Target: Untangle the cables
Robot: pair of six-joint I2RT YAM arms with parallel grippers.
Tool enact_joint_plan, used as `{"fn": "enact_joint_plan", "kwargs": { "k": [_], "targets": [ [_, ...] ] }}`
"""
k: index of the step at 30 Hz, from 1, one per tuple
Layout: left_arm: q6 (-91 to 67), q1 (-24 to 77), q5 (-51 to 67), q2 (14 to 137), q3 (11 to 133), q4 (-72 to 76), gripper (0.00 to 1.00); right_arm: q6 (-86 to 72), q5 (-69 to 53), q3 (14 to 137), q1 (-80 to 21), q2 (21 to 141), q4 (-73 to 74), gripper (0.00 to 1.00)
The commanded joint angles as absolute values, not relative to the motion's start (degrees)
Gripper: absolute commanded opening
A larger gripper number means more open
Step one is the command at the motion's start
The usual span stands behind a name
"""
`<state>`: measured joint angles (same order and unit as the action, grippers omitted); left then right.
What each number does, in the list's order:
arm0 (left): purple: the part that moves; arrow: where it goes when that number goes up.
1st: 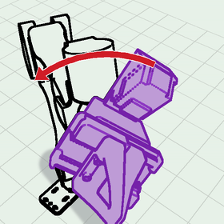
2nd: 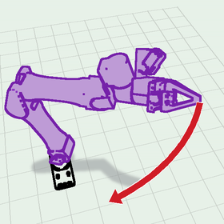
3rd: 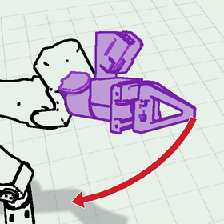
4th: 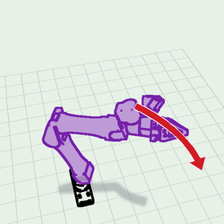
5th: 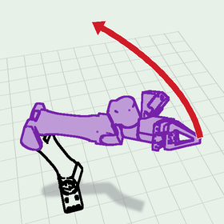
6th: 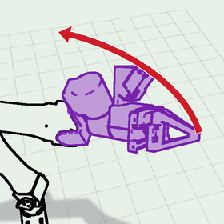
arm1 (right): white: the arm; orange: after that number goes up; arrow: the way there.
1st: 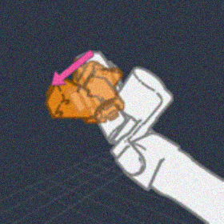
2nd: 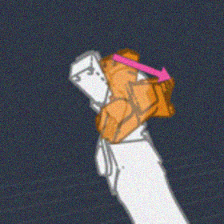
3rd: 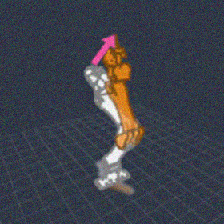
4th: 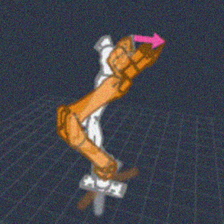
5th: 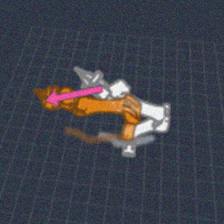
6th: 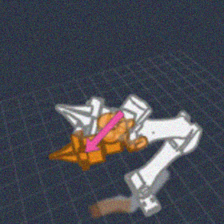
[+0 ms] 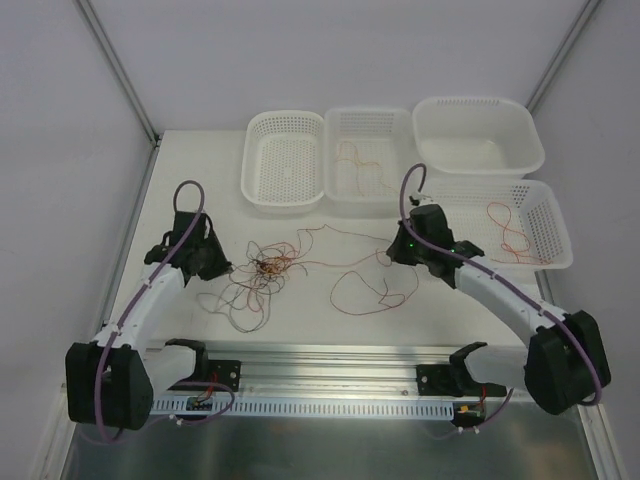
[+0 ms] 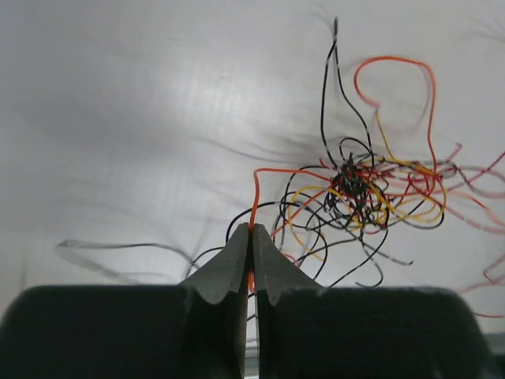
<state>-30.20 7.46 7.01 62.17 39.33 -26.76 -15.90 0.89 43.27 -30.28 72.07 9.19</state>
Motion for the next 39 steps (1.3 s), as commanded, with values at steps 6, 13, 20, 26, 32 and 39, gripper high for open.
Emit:
{"fn": "enact_joint_plan", "kwargs": {
  "k": [6, 13, 20, 26, 32, 39],
  "targets": [
    [-24.88, 1.67, -9.49, 54.94, 42.98, -36.21, 0.00, -7.04, 1.41, 51.67, -17.85, 57.75, 30.04, 0.01],
    [-22.68, 0.71, -14.41, 57.30, 44.83, -37.35, 0.00, -3.52, 3.76, 61.34, -17.06, 53.88, 36.56, 0.01],
    [-23.82, -4.22, -16.96, 56.70, 45.61, -37.44, 0.00, -2.90, 5.54, 71.71, -9.76, 48.96, 41.22, 0.01],
    [-22.67, -4.22, -2.66, 57.21, 47.55, -35.78, 0.02, -2.02, -9.99, 76.72, -9.67, 52.46, 41.13, 0.01],
    [-22.77, -2.20, 16.49, 56.43, 43.34, -34.36, 0.26, -1.58, -12.22, 70.06, -14.76, 58.53, 43.33, 0.01],
    [-23.29, 3.86, 22.85, 50.37, 40.34, -34.37, 0.81, -0.26, -5.28, 65.48, -21.86, 60.65, 45.70, 0.55]
  ]
}}
